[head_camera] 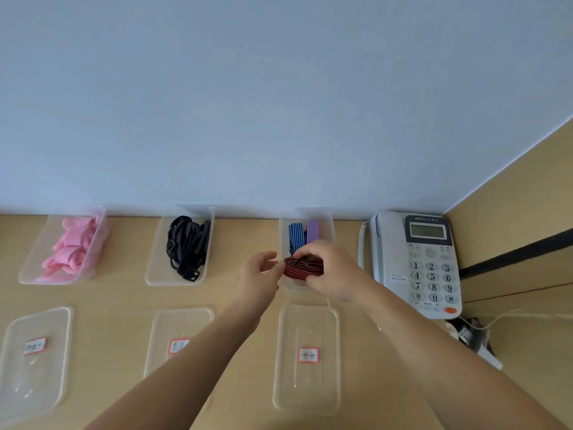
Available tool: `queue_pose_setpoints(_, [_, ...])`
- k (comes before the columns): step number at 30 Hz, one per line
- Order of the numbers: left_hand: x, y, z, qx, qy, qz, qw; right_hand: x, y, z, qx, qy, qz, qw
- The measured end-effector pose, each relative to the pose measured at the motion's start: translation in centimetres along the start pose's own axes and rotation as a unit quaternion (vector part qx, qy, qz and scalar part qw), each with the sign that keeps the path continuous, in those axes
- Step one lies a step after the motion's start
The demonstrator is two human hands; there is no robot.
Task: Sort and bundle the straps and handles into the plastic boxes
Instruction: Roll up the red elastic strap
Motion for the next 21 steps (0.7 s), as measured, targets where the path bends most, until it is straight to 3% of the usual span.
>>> queue_pose_setpoints(6, [-0.4,-0.1,1.4,-0.021,0.023,0.064,0.997,-0.8,1.0,-0.3,0.075,-0.056,-0.127,0.987])
queue_pose_setpoints(10, [-0.2,0.0,1.5,-0.042,0.035,0.098,0.994,-1.2,0.5,-0.5,0.141,-0.047,-0.231,0.961])
queue_pose_setpoints(16, [0.3,0.5,1.9,-0.051,0.063,0.129,0.988,0.4,1.2,0.1,0.101,-0.01,-0.206,0.973])
queue_pose_setpoints(21, [0.3,1.1,1.7,-0.062,0.062,0.139,0.986,-1.3,1.5,-0.8,0.097,-0.038,-0.318,0.942])
Point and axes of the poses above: each hand's wrist, its own z-axis towards the middle knuckle, its own x-axis out of the back of the hand, y = z × x, the point moved 7 cm from there along z, towards the middle knuckle, and after that the axes turned 9 degrees about z, right-handed, at the moved point
